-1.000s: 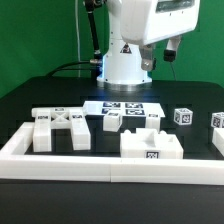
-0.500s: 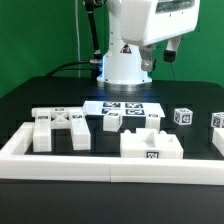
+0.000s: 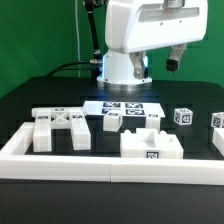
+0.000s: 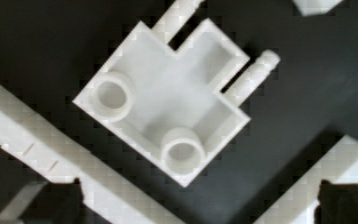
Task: Assemble chair
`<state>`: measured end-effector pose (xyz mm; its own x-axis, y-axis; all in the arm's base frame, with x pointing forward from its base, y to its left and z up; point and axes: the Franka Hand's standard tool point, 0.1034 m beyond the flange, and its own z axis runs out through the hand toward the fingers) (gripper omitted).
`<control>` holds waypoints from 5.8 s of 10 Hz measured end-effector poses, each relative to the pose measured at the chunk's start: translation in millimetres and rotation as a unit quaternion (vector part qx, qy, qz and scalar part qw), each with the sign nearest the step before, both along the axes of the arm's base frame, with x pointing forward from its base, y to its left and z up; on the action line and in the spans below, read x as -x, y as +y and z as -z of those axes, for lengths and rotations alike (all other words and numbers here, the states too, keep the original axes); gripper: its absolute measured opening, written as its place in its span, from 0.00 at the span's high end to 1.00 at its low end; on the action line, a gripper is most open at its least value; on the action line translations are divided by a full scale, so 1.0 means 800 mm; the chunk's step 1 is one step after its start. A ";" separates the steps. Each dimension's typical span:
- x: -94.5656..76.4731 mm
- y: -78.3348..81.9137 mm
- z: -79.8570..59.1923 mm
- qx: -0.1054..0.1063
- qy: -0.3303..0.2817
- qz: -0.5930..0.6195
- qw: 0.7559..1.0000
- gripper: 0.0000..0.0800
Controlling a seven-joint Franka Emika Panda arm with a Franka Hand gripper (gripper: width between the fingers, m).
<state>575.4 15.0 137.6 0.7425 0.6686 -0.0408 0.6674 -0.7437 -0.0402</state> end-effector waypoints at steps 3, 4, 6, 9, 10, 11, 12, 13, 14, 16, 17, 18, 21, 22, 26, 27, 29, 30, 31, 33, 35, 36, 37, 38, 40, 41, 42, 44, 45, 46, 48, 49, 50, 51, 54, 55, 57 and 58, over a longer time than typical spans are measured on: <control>-0.004 0.001 0.004 0.004 -0.006 0.103 0.995 0.19; -0.004 0.002 0.004 0.005 -0.006 0.130 0.991 0.19; 0.003 0.008 0.009 0.010 0.000 0.244 0.970 0.19; 0.001 0.023 0.041 0.014 0.008 0.353 0.936 0.19; -0.001 0.026 0.048 0.011 0.004 0.350 0.937 0.19; -0.003 0.028 0.060 0.009 0.000 0.349 0.937 0.19; -0.002 0.031 0.073 0.009 0.002 0.350 0.937 0.19; 0.000 0.037 0.087 0.008 0.001 0.350 0.937 0.19; 0.001 0.039 0.097 0.008 0.002 0.349 0.937 0.19; 0.003 0.040 0.114 0.007 0.004 0.348 0.937 0.19; 0.001 0.039 0.122 0.008 0.006 0.348 0.938 0.19; 0.000 0.038 0.128 0.008 0.007 0.345 0.938 0.19; 0.000 0.039 0.142 0.008 0.010 0.345 0.939 0.19; 0.001 0.040 0.146 0.008 0.010 0.344 0.939 0.19; 0.007 0.051 0.157 0.008 0.011 0.338 0.941 0.34; 0.007 0.052 0.157 0.008 0.011 0.336 0.942 0.52; 0.007 0.052 0.157 0.008 0.011 0.336 0.942 0.74; 0.007 0.052 0.157 0.008 0.011 0.336 0.942 0.74; 0.007 0.052 0.157 0.008 0.011 0.336 0.942 0.95; 0.007 0.052 0.157 0.008 0.011 0.336 0.942 0.96; 0.007 0.052 0.157 0.008 0.011 0.336 0.942 0.96; 0.007 0.052 0.157 0.008 0.011 0.336 0.942 0.96; 0.007 0.052 0.157 0.008 0.011 0.336 0.942 0.96; 0.007 0.054 0.157 0.008 0.011 0.335 0.942 0.96; 0.005 0.071 0.156 0.007 0.009 0.333 0.943 0.96; 0.002 0.081 0.156 0.006 0.008 0.333 0.943 0.96; -0.002 0.090 0.155 0.005 0.006 0.332 0.943 0.96; -0.015 0.109 0.154 0.001 0.000 0.328 0.945 0.96; -0.020 0.115 0.152 -0.001 0.000 0.328 0.945 0.96; -0.024 0.123 0.151 -0.002 0.000 0.329 0.944 0.96; -0.032 0.139 0.151 -0.005 -0.002 0.330 0.944 0.96; -0.031 0.140 0.151 -0.002 0.002 0.331 0.944 0.96; -0.032 0.140 0.152 0.000 0.004 0.333 0.943 0.96; -0.032 0.140 0.151 0.002 0.007 0.337 0.942 0.96; -0.032 0.139 0.151 0.004 0.009 0.337 0.942 0.96; -0.033 0.132 0.151 0.006 0.008 0.339 0.941 0.96; -0.032 0.118 0.149 0.011 0.006 0.342 0.940 0.56; -0.030 0.113 0.142 0.013 0.006 0.343 0.939 0.56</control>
Offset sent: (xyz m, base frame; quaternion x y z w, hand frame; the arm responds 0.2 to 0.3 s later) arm 0.0000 0.0000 0.0000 0.0000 0.0000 0.1296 0.9916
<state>599.7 105.4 24.4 0.9975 0.0320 -0.0626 0.0308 -0.9993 -0.0200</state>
